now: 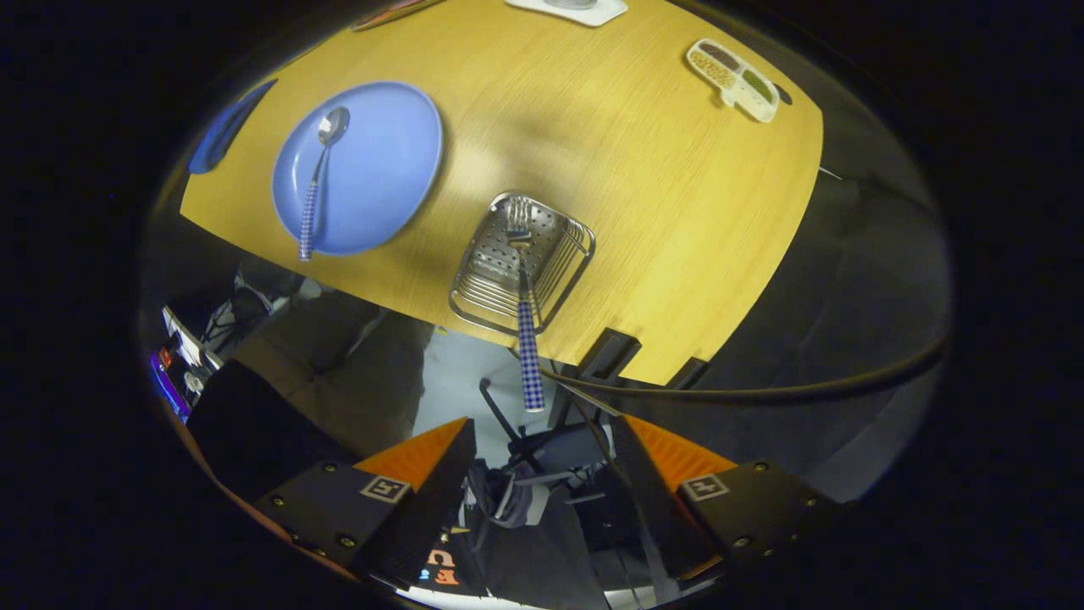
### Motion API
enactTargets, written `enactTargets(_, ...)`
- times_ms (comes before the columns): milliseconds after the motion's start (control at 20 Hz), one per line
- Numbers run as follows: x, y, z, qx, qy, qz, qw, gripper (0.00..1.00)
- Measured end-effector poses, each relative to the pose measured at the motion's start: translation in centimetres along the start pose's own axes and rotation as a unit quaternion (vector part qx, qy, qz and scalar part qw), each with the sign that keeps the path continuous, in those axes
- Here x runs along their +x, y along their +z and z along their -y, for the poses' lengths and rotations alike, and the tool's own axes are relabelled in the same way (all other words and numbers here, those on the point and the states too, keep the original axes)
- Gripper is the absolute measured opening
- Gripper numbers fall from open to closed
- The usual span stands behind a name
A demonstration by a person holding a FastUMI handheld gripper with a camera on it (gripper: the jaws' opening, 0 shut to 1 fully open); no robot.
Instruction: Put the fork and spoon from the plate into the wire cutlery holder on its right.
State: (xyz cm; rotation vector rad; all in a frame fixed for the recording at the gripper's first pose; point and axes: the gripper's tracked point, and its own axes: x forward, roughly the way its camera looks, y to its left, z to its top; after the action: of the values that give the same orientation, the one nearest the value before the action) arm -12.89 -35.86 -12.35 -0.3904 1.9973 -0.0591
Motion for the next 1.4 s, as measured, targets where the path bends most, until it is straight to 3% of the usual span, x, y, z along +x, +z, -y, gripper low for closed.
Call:
enactTargets(350, -0.6, -2.3, -9.0, 0.093, 0.063, 0.130, 0.985, 0.97)
enactTargets(550, -0.5, -3.5, -12.5, 0.128, 0.087, 0.152, 0.976, 0.97)
enactTargets(800, -0.5, -3.5, -14.9, 0.155, 0.081, 0.181, 0.968, 0.98)
enactTargets(900, -1.0, -1.7, -16.4, 0.158, 0.094, 0.218, 0.959, 0.97)
enactTargets(1400, -1.1, 7.7, -21.7, 0.103, 0.103, 0.304, 0.941, 0.97)
